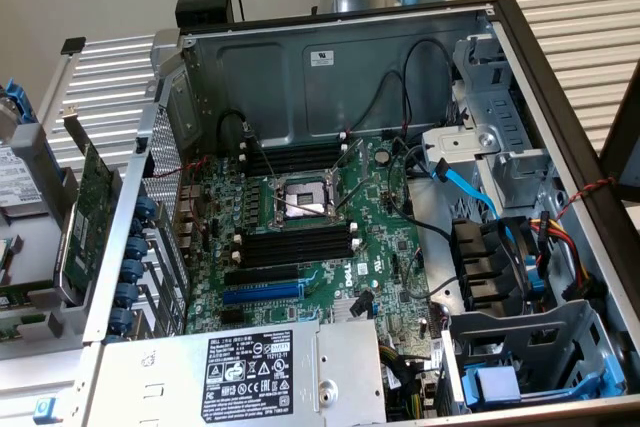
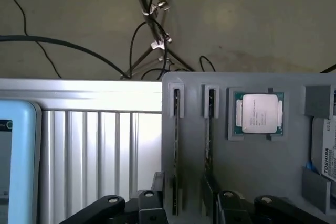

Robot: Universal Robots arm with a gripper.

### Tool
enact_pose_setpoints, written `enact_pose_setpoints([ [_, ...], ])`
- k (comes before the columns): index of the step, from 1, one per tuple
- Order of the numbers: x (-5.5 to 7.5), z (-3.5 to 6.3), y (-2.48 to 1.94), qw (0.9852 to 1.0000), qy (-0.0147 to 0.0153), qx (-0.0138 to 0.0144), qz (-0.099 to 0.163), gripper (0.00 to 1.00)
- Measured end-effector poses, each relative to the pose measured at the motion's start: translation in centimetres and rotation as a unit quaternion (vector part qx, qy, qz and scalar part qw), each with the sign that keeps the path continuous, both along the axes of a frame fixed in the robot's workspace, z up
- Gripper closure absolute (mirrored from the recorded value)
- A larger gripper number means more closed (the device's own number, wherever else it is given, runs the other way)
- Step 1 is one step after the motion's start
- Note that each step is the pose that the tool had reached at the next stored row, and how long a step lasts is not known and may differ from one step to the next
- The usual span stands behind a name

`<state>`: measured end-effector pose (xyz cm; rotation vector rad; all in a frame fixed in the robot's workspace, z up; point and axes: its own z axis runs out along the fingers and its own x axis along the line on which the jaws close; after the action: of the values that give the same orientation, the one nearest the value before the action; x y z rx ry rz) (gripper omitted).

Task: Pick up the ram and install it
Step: 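Pick up the ram and move it above insertion slot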

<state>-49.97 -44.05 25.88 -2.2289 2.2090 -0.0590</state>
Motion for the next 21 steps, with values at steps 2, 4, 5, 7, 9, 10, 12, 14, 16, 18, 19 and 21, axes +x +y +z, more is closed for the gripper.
enact_pose_setpoints([
  [2, 0.3, -0.37, -0.32, 1.0, -0.0001, 0.0007, 0.0, 0.58],
  [4, 0.8, -0.7, -0.35, 1.0, 0.0, 0.0014, 0.0, 0.58],
  [5, 1.0, -0.79, -0.35, 1.0, 0.0002, 0.0021, 0.0, 0.58],
  [7, 1.2, -0.88, -0.35, 1.0, 0.0014, 0.0039, 0.0, 0.58],
  [9, 1.4, -1.02, -0.35, 1.0, 0.0048, 0.0066, 0.0, 0.58],
  [10, 1.4, -1.06, -0.36, 0.9999, 0.0081, 0.0084, 0.0, 0.58],
  [12, 1.5, -1.11, -0.36, 0.9998, 0.0168, 0.0125, 0.0, 0.58],
  [14, 1.6, -1.15, -0.38, 0.9995, 0.0259, 0.0175, 0.0, 0.58],
  [16, 1.6, -1.32, -0.39, 0.9994, 0.0294, 0.0181, 0.0, 0.58],
  [18, 1.6, -1.55, -0.41, 0.9994, 0.03, 0.018, 0.0, 0.58],
  [19, 1.6, -1.73, -0.42, 0.9994, 0.03, 0.0181, 0.0, 0.58],
  [21, 1.6, -2.1, -0.48, 0.9994, 0.03, 0.0181, 0.0, 0.58],
])
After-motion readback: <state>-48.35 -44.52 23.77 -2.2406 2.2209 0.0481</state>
